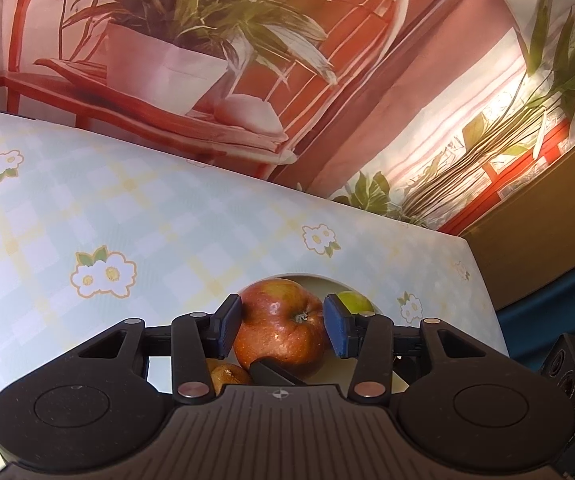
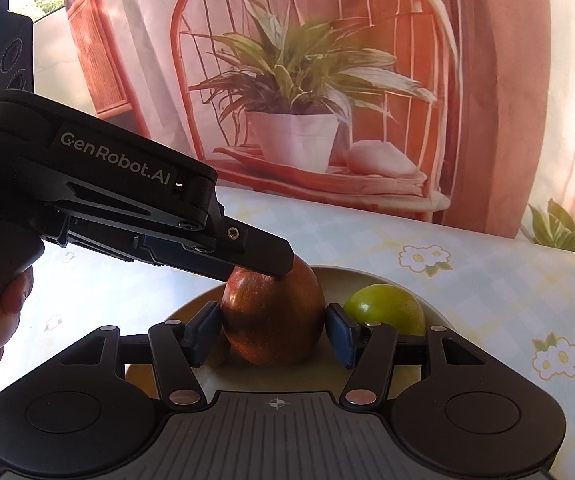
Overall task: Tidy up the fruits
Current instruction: 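Lift the red apple with the left tool and lower it over the plate, then open the left tool to release the red apple onto the plate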
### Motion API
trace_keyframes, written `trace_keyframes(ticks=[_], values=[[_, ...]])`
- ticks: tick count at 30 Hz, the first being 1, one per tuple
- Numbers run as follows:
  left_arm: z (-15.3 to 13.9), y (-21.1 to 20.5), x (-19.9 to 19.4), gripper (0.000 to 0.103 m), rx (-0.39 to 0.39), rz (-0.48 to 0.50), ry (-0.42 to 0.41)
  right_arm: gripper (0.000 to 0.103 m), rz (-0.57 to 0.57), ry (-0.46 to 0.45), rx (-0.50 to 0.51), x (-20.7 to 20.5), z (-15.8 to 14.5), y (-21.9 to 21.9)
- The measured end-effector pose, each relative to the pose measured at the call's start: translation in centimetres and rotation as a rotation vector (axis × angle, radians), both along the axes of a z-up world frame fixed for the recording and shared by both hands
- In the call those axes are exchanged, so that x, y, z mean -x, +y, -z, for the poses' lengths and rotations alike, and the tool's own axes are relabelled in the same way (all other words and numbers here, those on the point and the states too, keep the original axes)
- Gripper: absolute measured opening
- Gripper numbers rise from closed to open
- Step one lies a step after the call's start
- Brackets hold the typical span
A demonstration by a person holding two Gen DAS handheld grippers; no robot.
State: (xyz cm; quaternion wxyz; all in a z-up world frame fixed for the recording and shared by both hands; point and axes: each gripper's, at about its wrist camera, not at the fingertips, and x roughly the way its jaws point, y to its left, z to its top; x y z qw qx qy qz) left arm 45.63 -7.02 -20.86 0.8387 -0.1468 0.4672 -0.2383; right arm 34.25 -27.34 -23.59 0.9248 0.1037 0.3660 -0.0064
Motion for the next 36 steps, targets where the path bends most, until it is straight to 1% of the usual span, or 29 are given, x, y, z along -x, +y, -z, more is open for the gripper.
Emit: trace_keyframes(ticks=[6,10,16,19,25,31,34,36], values=[[0.0,-0.3,0.1,0.048,-0.013,-0.01,-0.011,0.052,0.003,0.007,-0.003,0.3,-0.1,0.0],[-0.2,-0.7,0.1,0.048,-0.039,-0.013,-0.024,0.052,0.012,0.007,-0.005,0.9,-0.5,-0.1],[-0.6,-1.3,0.3,0.05,-0.092,-0.028,-0.042,0.052,0.041,0.008,-0.013,2.2,-1.0,-0.2],[-1.3,-1.4,0.8,0.047,-0.122,-0.044,-0.06,0.052,0.051,0.002,-0.016,3.0,-1.5,-0.1],[-3.3,0.0,2.9,0.047,-0.137,-0.042,-0.129,0.052,0.087,-0.005,-0.035,5.3,-2.7,0.3],[-5.9,2.0,6.8,0.047,-0.205,-0.027,-0.222,0.052,0.139,-0.029,-0.058,8.6,-4.0,1.1],[-6.7,3.3,9.1,0.047,-0.243,-0.02,-0.261,0.052,0.149,-0.036,-0.058,10.3,-4.6,1.8],[-6.9,4.2,10.5,0.047,-0.264,-0.026,-0.273,0.052,0.148,-0.037,-0.042,11.3,-4.8,2.4]])
